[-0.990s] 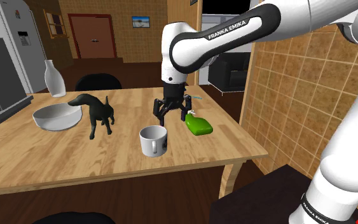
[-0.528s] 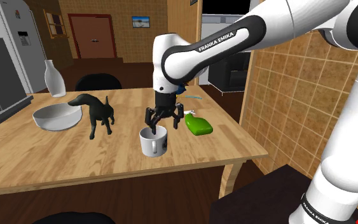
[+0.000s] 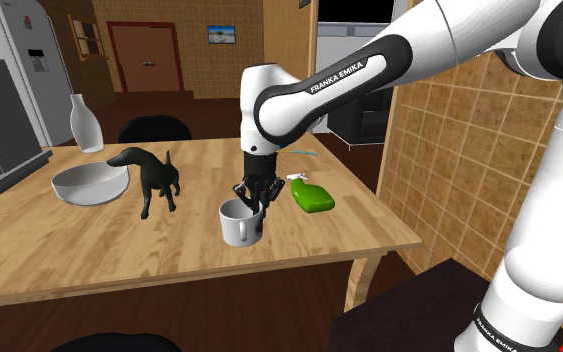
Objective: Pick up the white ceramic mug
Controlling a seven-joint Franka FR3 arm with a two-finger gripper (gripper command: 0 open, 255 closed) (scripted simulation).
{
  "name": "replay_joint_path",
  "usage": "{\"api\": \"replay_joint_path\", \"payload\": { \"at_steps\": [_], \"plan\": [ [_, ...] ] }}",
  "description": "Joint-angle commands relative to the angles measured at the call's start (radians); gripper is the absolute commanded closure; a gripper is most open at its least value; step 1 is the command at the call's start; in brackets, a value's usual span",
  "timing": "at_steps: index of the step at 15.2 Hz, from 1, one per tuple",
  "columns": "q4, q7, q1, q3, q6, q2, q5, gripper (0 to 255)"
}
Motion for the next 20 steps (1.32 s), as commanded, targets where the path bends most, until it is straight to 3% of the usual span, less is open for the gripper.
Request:
{"api": "replay_joint_path", "payload": {
  "at_steps": [1,6,20],
  "plan": [
    [0.0,0.0,0.0,0.0,0.0,0.0,0.0,255],
    [0.0,-0.001,-0.001,-0.001,0.0,0.0,0.0,255],
    [0.133,-0.013,-0.006,-0.005,-0.183,-0.055,0.024,255]
  ]
}}
